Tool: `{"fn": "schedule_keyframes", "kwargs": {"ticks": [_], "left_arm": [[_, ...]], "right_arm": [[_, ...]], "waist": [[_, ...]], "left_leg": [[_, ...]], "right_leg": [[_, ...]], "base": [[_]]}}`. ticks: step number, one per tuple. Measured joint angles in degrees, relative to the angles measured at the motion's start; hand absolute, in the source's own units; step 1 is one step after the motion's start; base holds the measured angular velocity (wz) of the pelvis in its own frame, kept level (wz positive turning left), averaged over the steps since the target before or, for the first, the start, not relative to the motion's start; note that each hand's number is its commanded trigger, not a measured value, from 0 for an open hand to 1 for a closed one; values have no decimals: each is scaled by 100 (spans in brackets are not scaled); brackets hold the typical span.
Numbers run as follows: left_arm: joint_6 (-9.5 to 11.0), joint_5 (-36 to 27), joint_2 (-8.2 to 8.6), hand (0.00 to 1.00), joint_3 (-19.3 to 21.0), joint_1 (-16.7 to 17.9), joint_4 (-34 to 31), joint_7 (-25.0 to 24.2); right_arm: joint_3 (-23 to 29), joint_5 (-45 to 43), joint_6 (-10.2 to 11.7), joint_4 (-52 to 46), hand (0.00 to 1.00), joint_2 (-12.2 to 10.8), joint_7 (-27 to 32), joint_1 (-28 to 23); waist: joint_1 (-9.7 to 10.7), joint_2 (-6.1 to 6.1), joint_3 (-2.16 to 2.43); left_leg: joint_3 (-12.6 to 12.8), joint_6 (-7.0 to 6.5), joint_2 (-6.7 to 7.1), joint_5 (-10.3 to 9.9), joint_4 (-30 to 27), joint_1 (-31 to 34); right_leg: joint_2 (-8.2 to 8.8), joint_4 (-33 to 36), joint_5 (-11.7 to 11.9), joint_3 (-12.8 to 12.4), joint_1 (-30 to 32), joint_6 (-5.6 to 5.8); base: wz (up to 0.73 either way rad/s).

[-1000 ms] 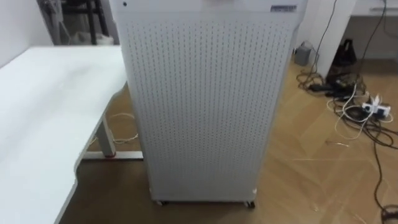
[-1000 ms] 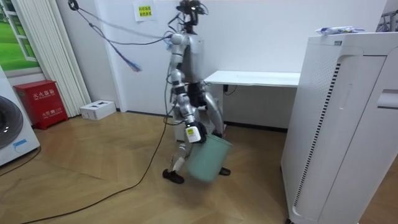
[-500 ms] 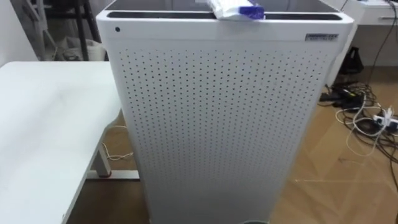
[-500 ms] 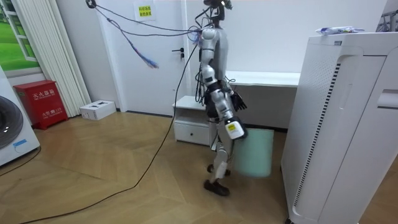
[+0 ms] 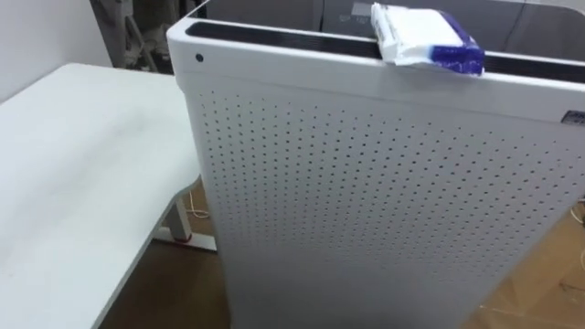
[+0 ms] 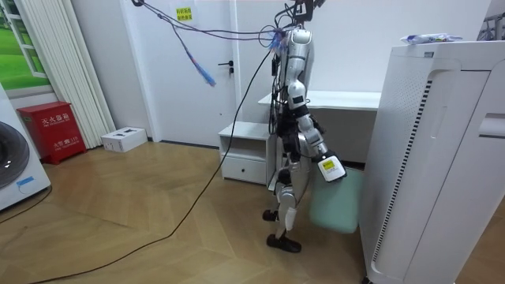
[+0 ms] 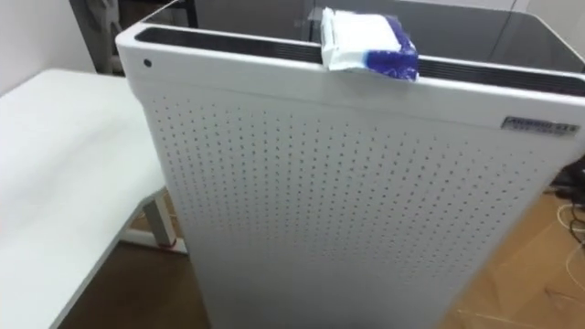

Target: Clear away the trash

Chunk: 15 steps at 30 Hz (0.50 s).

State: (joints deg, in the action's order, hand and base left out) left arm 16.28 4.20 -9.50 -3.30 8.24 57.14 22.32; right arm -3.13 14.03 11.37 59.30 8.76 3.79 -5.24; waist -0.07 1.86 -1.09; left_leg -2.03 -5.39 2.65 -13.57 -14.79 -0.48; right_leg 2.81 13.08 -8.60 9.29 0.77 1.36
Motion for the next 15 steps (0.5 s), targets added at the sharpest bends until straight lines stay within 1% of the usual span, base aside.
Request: {"fn": "schedule_keyframes", "kwargs": {"ticks": [2, 3, 4, 5, 7, 8, 9, 10, 11, 12, 13, 14, 15], "left_arm": [[167, 284, -8, 0, 149, -24, -471, 345], [182, 377, -8, 0, 208, -11, -644, 442], [186, 595, -15, 0, 320, 56, -1122, 642], [196, 810, -35, 0, 271, 98, -1499, 730], [198, 1130, 19, 0, 154, 150, -1784, 790], [208, 1456, 12, 0, 107, 217, -2099, 879], [233, 1593, 11, 0, 75, 243, -2268, 885], [394, 1851, 13, 0, 16, 252, -2523, 956], [491, 2063, 0, 0, 35, 251, -2768, 1127], [522, 2137, -9, 0, 64, 251, -2856, 1245], [619, 2226, -43, 0, 91, 253, -3015, 1398], [650, 2341, -68, 0, 95, 254, -3184, 1601], [681, 2364, -84, 0, 111, 254, -3317, 1722]], "right_arm": [[68, 8, 152, -13, 100, 19, 99, -4], [68, 12, 180, -37, 100, 21, 125, -9], [68, 13, 187, -140, 100, 20, 187, -28], [68, 21, 190, -227, 100, 21, 260, -29], [68, 23, 195, -396, 100, 27, 291, -43], [69, 23, 253, -414, 100, 42, 314, -42], [70, 23, 270, -421, 100, 57, 319, -40], [110, 8, 296, -423, 100, 77, 318, -33], [184, -14, 312, -423, 100, 78, 314, -29], [230, -22, 317, -423, 100, 79, 314, -30], [306, -53, 318, -422, 100, 98, 316, -33], [395, -79, 317, -422, 100, 112, 316, -42], [441, -85, 316, -422, 100, 117, 318, -45]], "waist": [[-28, 2, 1], [-44, 1, 1], [-50, -4, 0], [-47, -4, 1], [-45, 3, 4], [-48, 2, 5], [-46, -3, 5], [-46, -18, 12], [-81, -37, 22], [-102, -48, 28], [-128, -89, 27], [-154, -129, 36], [-165, -144, 42]], "left_leg": [[-1, 2, 5, -1, 56, -30], [1, 2, 6, -1, 58, -22], [-32, 4, 7, -4, 56, 1], [-61, 13, 9, -10, 68, 22], [-70, 23, 2, -16, 101, 26], [-79, 25, -6, -16, 41, 21], [-98, 27, -6, -17, 24, 17], [-130, 29, -7, -16, 18, 11], [-134, 34, -9, -15, 24, 12], [-132, 38, -10, -16, 25, 13], [-132, 41, -14, -17, 24, 18], [-133, 43, -16, -17, 24, 20], [-133, 44, -16, -16, 26, 17]], "right_leg": [[-14, -129, -7, 70, -88, 0], [-18, -148, -7, 61, -88, 0], [-22, -150, -6, 66, -75, -1], [-21, -150, -6, 86, -60, -1], [-38, -149, -3, 101, -51, -6], [-48, -152, -1, 100, -70, -10], [-48, -156, -1, 100, -92, -10], [-52, -163, -1, 97, -112, -10], [-66, -211, 3, 76, -126, -17], [-73, -259, 9, 61, -139, -26], [-82, -268, 15, 55, -139, -35], [-84, -267, 15, 57, -134, -35], [-84, -266, 15, 57, -130, -35]], "base": [[19], [0], [6], [8], [2], [0], [10], [9], [5], [0], [0], [0], [0]]}}
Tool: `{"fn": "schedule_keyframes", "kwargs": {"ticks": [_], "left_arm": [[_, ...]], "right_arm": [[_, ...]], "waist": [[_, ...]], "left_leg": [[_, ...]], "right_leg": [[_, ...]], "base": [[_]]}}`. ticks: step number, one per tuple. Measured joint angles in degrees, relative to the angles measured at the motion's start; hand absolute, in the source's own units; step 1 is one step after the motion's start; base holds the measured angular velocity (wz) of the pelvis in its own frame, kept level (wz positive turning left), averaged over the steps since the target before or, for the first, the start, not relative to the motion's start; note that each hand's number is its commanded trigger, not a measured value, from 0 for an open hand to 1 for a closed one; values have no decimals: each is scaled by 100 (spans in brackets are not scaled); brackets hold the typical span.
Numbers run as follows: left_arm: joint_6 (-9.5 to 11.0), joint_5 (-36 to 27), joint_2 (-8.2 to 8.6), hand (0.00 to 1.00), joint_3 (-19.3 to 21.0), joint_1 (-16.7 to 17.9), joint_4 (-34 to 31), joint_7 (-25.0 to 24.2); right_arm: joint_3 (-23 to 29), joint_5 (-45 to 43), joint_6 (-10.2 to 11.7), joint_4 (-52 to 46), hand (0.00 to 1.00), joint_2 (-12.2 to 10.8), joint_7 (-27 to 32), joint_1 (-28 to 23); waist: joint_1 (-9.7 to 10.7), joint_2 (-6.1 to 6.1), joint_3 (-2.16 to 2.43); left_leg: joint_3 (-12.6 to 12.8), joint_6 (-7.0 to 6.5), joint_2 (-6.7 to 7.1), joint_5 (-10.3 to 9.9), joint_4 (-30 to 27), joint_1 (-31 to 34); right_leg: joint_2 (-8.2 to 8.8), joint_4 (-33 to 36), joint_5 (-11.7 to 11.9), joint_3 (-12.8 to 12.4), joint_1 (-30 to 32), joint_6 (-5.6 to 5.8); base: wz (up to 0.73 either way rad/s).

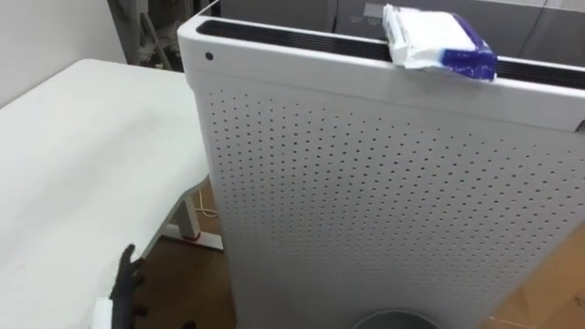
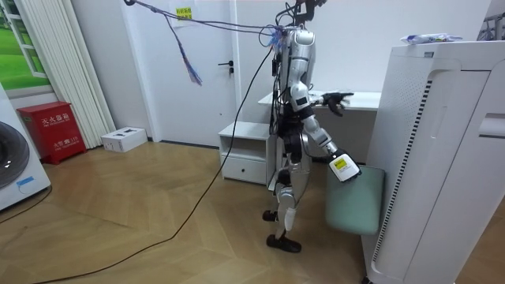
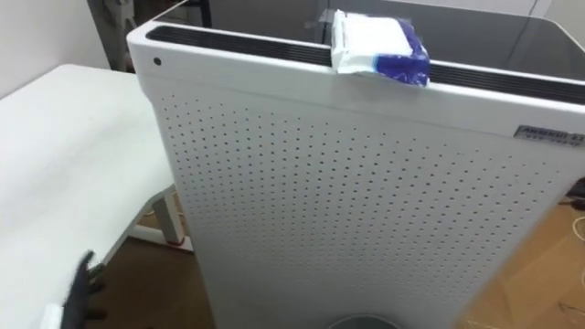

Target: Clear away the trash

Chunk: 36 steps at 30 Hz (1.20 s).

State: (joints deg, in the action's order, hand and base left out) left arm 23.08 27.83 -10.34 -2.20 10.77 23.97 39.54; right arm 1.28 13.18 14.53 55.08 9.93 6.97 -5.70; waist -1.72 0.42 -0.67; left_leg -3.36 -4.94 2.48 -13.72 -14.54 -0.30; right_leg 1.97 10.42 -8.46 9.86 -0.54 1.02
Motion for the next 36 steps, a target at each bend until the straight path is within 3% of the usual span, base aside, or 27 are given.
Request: {"fn": "schedule_keyframes", "kwargs": {"ticks": [2, 6, 11, 23, 31, 34, 36], "left_arm": [[197, 45, -75, 0, 274, -52, -590, 544], [260, 113, -353, 0, 736, -207, -1346, 968], [260, 164, -372, 0, 890, -230, -2276, 1264], [348, 220, -375, 0, 887, -436, -3042, 1375], [347, 893, -431, 0, 856, -556, -3836, 1132], [342, 903, -458, 0, 520, -863, -3903, 992], [339, 923, -519, 0, 303, -872, -4048, 774]], "right_arm": [[7, -2, 0, -1, 100, 62, 50, 0], [0, -46, -7, 6, 100, 109, 25, -8], [-1, -46, -23, 47, 100, 104, -80, -21], [0, -188, -23, 32, 100, 103, -235, -14], [-4, -240, -23, 12, 100, 110, -302, 9], [-20, -237, -27, 12, 100, 121, -356, 19], [-69, -241, -27, 11, 100, 124, -406, 33]], "waist": [[-20, -46, 30], [-21, -59, 37], [4, -74, 11], [37, -116, -23], [127, -102, -25], [162, -139, -14], [190, -163, -12]], "left_leg": [[2, 9, 0, 6, 16, -27], [2, 12, 0, 10, 21, -79], [1, 12, 6, 9, 106, -266], [-8, 12, 6, 9, 100, -264], [-2, 12, 9, 9, 92, -252], [-10, 12, 10, 9, 106, -242], [-4, 12, 9, 9, 96, -249]], "right_leg": [[1, 5, 0, -9, 1, 0], [3, 2, 0, -10, -50, 0], [5, -75, 4, 26, -271, 6], [9, -78, 4, 43, -270, 6], [11, -74, 3, 5, -271, 7], [13, -63, 3, 12, -272, 7], [12, -63, 3, 4, -272, 7]], "base": [[0], [0], [0], [0], [0], [1], [0]]}}
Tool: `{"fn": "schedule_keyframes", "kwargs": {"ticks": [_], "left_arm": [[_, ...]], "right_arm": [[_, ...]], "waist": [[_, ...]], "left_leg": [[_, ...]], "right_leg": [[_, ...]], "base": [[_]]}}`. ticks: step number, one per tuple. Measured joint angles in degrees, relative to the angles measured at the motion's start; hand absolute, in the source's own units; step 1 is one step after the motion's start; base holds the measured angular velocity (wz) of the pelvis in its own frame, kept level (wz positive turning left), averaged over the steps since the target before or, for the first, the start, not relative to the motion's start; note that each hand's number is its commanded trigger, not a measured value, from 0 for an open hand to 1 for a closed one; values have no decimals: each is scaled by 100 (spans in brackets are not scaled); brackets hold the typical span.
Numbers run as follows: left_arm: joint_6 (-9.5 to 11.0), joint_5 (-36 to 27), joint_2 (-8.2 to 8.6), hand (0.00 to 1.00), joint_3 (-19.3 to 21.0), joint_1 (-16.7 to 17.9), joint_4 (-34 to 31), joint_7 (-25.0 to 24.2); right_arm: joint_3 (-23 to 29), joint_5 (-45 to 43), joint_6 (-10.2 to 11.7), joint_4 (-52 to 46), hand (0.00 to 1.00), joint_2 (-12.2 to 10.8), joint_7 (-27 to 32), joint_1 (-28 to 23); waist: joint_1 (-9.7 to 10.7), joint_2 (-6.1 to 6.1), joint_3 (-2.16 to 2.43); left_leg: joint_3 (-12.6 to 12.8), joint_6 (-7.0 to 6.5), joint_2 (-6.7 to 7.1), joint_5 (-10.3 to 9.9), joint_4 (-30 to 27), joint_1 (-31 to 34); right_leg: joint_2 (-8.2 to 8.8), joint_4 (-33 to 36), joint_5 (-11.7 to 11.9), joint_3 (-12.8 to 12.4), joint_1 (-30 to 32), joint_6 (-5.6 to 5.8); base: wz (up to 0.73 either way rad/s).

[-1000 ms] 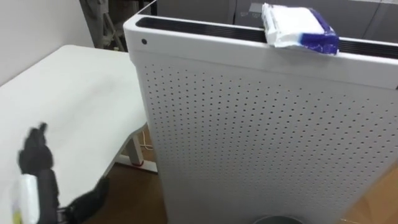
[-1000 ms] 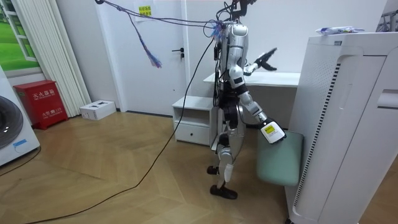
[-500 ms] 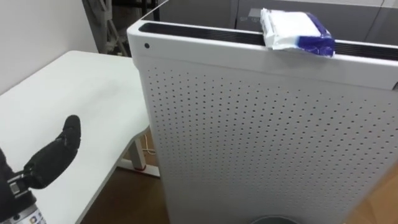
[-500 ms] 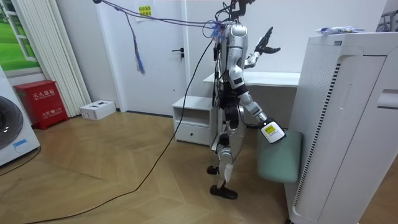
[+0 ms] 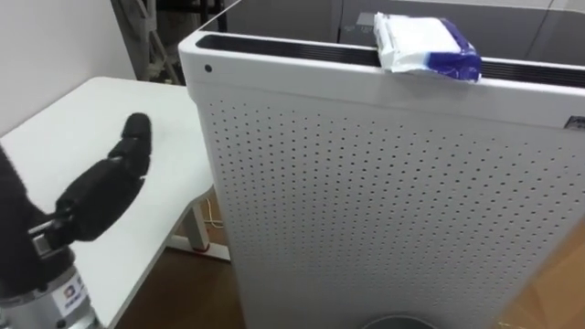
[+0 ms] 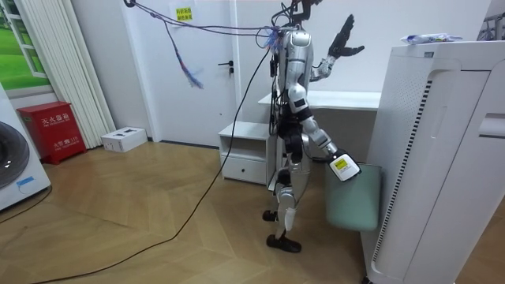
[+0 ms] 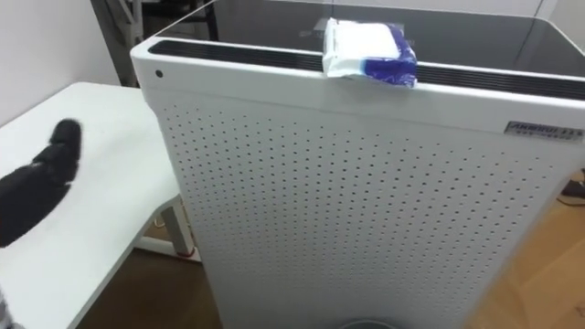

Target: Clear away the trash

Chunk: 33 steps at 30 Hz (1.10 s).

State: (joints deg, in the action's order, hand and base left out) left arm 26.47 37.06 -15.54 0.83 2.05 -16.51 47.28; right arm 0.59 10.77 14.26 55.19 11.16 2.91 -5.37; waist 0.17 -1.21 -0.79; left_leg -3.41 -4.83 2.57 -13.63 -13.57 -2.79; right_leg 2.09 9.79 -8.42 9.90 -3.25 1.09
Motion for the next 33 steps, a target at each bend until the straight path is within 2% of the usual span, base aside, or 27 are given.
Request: {"fn": "schedule_keyframes", "kwargs": {"ticks": [3, 6, 10, 16, 20, 33], "left_arm": [[5, 20, -104, 0, -190, -19, -175, -298], [5, 0, -162, 0, -325, -282, -183, -560], [16, -7, -366, 0, -613, -470, -194, -906], [41, 15, -479, 0, -689, -788, -267, -1148], [103, 13, -480, 0, -783, -904, -421, -1196], [83, 135, -569, 0, -905, -927, -499, -1382]], "right_arm": [[-14, -7, 0, 0, 100, 2, -64, 64], [-89, -5, -1, 0, 100, 16, -123, 118], [-190, -167, 1, -23, 100, 91, -194, 158], [-219, -236, 1, -27, 100, 156, -247, 159], [-220, -234, 1, -38, 100, 243, -314, 158], [-327, -463, -1, -37, 100, 259, -500, 159]], "waist": [[146, -76, -3], [252, -137, -20], [344, -233, -48], [432, -353, -21], [440, -380, -24], [542, -387, -19]], "left_leg": [[15, 0, -2, 0, -2, -6], [18, -1, 0, 1, 0, -19], [104, -1, -9, 1, 21, -51], [152, -1, -27, 1, 87, -104], [299, -1, -42, 1, 154, -192], [328, 0, -69, 3, 221, -298]], "right_leg": [[5, -7, 0, 5, 0, 0], [9, -6, 0, -2, 0, 0], [0, -11, 0, -56, -1, 1], [-21, -13, 1, -128, 1, 1], [-35, -15, 1, -220, -5, 1], [-72, -26, 3, -323, -65, -3]], "base": [[0], [0], [-5], [-7], [-14], [-3]]}}
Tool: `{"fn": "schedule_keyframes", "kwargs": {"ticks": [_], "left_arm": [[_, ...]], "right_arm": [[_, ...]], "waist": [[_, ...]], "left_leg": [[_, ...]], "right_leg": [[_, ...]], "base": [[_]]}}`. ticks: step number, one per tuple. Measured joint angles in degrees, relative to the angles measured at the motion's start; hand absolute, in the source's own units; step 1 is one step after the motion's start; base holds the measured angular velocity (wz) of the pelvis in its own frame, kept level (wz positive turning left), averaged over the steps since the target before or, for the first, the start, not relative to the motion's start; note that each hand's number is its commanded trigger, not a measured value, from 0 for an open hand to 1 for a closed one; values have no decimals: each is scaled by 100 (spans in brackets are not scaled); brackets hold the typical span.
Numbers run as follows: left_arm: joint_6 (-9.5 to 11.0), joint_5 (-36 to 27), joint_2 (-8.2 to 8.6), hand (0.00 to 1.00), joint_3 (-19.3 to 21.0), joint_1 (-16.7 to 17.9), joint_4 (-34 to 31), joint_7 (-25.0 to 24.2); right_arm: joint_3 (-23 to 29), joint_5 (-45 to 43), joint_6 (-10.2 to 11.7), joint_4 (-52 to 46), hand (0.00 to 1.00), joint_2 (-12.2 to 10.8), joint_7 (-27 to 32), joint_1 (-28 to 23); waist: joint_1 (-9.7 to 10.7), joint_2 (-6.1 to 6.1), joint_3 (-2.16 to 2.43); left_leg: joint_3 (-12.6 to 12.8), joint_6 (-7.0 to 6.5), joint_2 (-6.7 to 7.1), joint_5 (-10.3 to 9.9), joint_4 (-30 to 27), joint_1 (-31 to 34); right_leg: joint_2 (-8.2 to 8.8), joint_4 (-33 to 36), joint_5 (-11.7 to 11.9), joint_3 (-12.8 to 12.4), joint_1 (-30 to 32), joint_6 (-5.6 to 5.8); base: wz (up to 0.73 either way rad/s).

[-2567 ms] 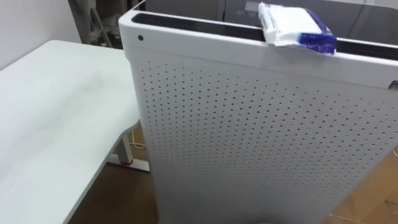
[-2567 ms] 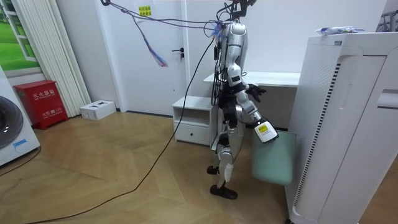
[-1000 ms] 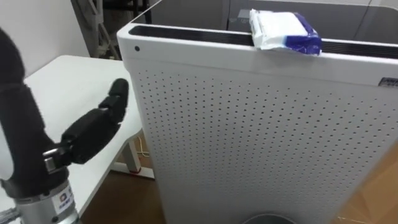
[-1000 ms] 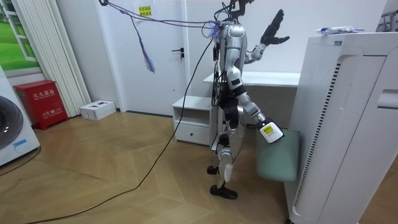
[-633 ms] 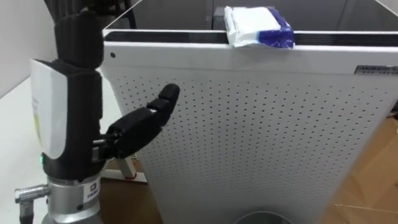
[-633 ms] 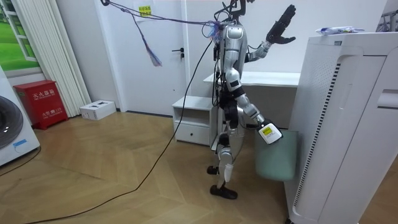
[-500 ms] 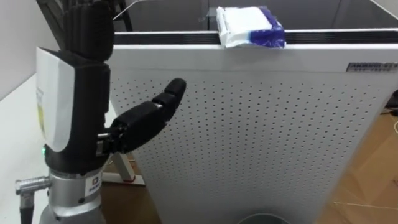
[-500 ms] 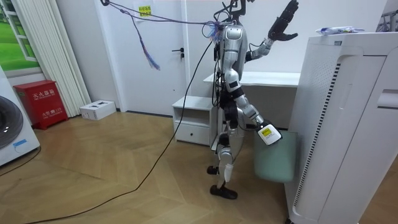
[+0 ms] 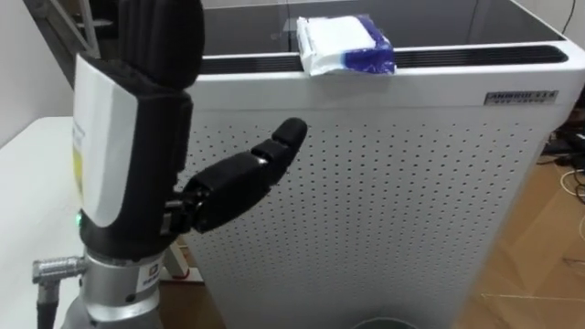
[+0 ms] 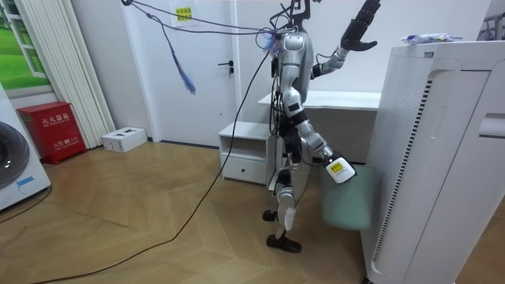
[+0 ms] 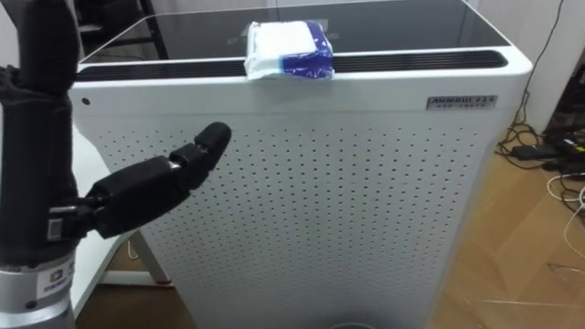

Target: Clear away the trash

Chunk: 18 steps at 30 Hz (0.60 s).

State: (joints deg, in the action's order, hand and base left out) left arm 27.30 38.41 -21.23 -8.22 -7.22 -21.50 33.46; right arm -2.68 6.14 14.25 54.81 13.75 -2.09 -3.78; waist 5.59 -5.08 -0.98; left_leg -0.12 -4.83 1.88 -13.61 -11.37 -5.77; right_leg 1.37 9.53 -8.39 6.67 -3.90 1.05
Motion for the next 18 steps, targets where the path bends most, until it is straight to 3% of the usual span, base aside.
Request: {"fn": "schedule_keyframes", "kwargs": {"ticks": [7, 11, 18], "left_arm": [[-126, -73, -393, 0, -27, -450, 118, -475], [-411, -216, -654, 0, -36, -775, 191, -890], [-687, -684, -728, 0, -63, -1070, 525, -1508]], "right_arm": [[-61, -42, -59, 1, 100, 21, -111, 17], [-57, -154, -194, -5, 100, 25, -124, 16], [-53, -244, -373, -26, 100, 246, -263, 16]], "waist": [[31, 23, -18], [51, 7, -19], [57, -152, 5]], "left_leg": [[136, 0, -17, 0, 7, -63], [191, 1, -24, -1, 11, -61], [331, 1, -30, -1, 68, -83]], "right_leg": [[20, 22, 5, -51, -32, -8], [14, 24, 21, -77, -7, -16], [31, 21, 25, -140, 17, -9]], "base": [[-5], [-6], [-4]]}}
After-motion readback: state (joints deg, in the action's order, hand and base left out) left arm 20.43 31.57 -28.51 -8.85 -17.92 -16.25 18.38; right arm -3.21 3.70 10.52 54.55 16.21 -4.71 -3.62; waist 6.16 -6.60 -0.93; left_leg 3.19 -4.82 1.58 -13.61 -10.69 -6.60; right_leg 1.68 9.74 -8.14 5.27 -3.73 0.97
